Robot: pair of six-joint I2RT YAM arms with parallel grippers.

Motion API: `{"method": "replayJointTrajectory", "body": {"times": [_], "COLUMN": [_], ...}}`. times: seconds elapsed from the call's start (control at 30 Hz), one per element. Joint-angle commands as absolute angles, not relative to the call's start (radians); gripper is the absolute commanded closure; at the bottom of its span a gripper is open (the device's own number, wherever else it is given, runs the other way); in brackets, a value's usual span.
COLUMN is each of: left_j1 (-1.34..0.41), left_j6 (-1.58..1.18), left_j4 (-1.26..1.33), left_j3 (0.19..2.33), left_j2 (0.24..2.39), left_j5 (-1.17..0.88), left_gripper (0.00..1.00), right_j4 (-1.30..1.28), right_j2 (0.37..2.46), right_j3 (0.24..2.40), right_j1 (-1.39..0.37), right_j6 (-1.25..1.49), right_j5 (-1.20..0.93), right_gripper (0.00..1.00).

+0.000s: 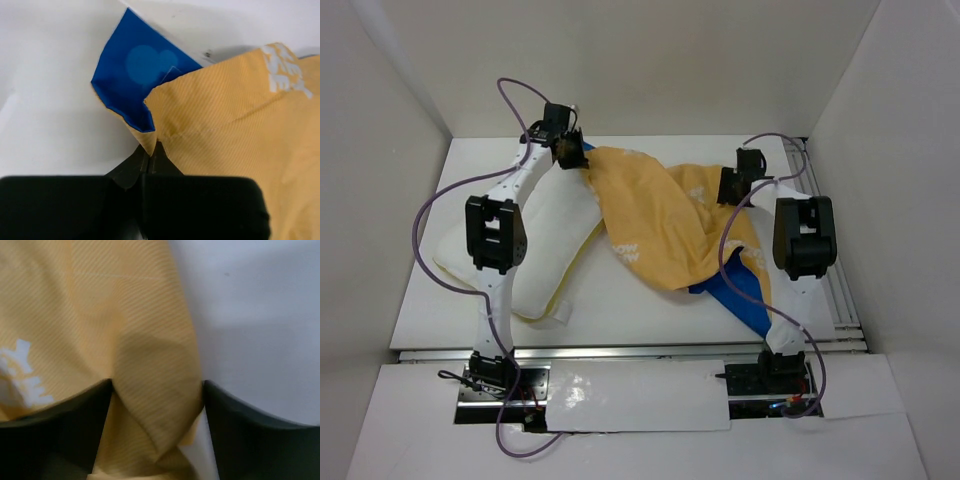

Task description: Put the pillow into the pillowcase

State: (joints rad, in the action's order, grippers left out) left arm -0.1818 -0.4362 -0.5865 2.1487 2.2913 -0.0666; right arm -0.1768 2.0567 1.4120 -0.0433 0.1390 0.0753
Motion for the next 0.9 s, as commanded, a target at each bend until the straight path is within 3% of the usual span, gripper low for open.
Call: {"method": "replayJointTrajectory", "body": {"times": [0.0, 0.07, 0.1, 0.27, 0.5, 0.67, 0.87], "left_j1": [-0.189, -0.189, -0.189, -0.178, -0.261, -0.301, -0.310], "left_j6": [-0.393, -0.380, -0.368, -0.345, -0.325, -0.351, -0.314], "left_j4": [-0.503, -0.503, -0.503, -0.463, -0.408, -0.448, -0.476], "left_j3": [2.143, 2.143, 2.134, 2.079, 1.827, 1.793, 1.835], "left_j2": [2.293, 2.260, 2.240, 2.035, 1.501, 1.188, 0.956], "left_j5": [-0.209, -0.209, -0.224, -0.273, -0.008, 0.104, 0.025], "left_gripper": [1.00, 1.00, 1.00, 1.00, 1.00, 1.00, 1.00], "right_j4": [-0.057, -0.026, -0.012, 0.006, -0.037, -0.109, -0.190], "right_j2": [2.071, 2.057, 2.042, 1.788, 1.297, 1.042, 0.907], "right_j3": [1.433, 1.421, 1.420, 1.396, 1.364, 1.463, 1.662], "right_j1": [-0.060, -0.060, -0.060, -0.060, -0.051, -0.041, -0.041], "right_j6": [0.120, 0.120, 0.129, 0.118, 0.097, 0.063, -0.011], "right_j5": [-0.043, -0.052, -0.052, 0.105, 0.469, 0.511, 0.554], "right_gripper": [0.44, 0.77, 1.00, 1.00, 1.00, 1.00, 1.00]}}
